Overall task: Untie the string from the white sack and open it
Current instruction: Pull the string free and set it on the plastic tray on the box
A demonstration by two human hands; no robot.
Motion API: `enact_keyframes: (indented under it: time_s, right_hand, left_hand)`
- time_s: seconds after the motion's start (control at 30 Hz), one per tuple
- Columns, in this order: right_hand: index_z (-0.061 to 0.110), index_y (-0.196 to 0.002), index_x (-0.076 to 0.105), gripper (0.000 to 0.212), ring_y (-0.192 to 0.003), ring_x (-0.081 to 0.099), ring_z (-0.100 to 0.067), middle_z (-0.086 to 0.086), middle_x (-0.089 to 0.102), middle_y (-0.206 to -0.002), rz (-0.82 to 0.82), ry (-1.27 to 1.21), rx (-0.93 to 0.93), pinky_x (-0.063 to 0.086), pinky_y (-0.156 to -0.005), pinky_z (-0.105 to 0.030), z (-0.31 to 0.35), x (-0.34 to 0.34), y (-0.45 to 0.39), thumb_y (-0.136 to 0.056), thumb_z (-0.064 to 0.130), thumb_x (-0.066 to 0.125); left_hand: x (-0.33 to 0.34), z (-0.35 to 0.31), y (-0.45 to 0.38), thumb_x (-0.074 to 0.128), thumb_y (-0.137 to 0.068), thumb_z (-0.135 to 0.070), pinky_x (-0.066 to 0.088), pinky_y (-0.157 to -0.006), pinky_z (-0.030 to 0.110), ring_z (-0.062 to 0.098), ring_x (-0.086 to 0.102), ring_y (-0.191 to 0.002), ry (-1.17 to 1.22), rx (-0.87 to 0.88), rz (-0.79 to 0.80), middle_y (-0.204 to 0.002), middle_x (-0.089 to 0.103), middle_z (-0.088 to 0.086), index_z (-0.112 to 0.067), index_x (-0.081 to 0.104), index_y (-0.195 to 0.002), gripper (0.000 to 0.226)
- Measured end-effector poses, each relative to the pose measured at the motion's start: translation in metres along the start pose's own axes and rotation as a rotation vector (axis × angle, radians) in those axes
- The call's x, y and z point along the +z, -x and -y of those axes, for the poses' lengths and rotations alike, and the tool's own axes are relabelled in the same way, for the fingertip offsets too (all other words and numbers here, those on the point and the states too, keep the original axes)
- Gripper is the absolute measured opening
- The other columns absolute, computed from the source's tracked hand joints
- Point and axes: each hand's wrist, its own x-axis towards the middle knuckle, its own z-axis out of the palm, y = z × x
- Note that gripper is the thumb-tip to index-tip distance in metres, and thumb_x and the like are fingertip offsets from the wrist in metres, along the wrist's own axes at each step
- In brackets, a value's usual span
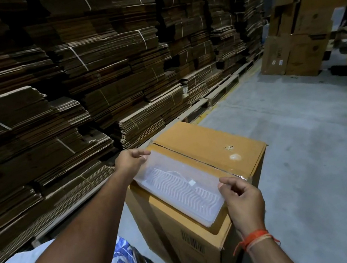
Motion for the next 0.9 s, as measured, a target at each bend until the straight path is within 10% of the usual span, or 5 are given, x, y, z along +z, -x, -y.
enact_keyframes:
  time_s: [0.17, 0.33, 0.5, 0.9]
  right_hand:
    - [0.020, -0.102, 0.076, 0.014, -0.083, 0.062, -0.001, 0.007, 0.069, -0.098, -0.009, -0.051, -0.011, 0.049, -0.049, -0.006, -0.002, 0.000, 0.006, -0.092, 0.011, 0.075]
    - [0.039, -0.097, 0.076, 0.023, -0.093, 0.068, -0.006, 0.000, 0.065, -0.121, -0.009, -0.073, -0.007, 0.066, -0.082, -0.043, -0.016, 0.004, 0.034, -0.087, 0.019, 0.080]
    - [0.040, -0.088, 0.075, 0.023, -0.085, 0.070, -0.017, -0.009, 0.070, -0.110, -0.039, -0.089, 0.031, 0.066, -0.078, -0.044, -0.023, 0.016, 0.050, -0.086, 0.017, 0.081]
    - [0.027, -0.097, 0.078, 0.019, -0.075, 0.065, -0.011, -0.011, 0.067, -0.111, -0.052, 0.146, -0.068, 0.067, -0.069, -0.036, -0.027, 0.015, 0.049, -0.086, 0.012, 0.081]
  left_hand:
    - [-0.008, 0.005, 0.005, 0.075, -0.093, -0.017, 0.059, -0.100, 0.050, 0.022, 0.071, -0.110, 0.023, 0.017, 0.018, -0.107, 0.079, -0.005, -0.033, 0.083, -0.094, 0.018]
    - [-0.025, 0.016, 0.034, 0.066, -0.099, -0.008, 0.052, -0.077, 0.034, 0.021, 0.066, -0.089, 0.201, -0.021, 0.006, -0.110, 0.074, 0.010, -0.011, 0.077, -0.114, 0.019]
    - [-0.035, 0.026, 0.054, 0.066, -0.098, -0.002, 0.057, -0.092, 0.044, 0.027, 0.069, -0.101, 0.326, -0.073, 0.008, -0.109, 0.075, 0.014, -0.007, 0.077, -0.114, 0.020]
    - [-0.033, 0.026, 0.061, 0.069, -0.096, -0.003, 0.054, -0.074, 0.025, 0.022, 0.067, -0.102, 0.292, -0.092, -0.019, -0.114, 0.074, 0.008, -0.010, 0.077, -0.116, 0.023]
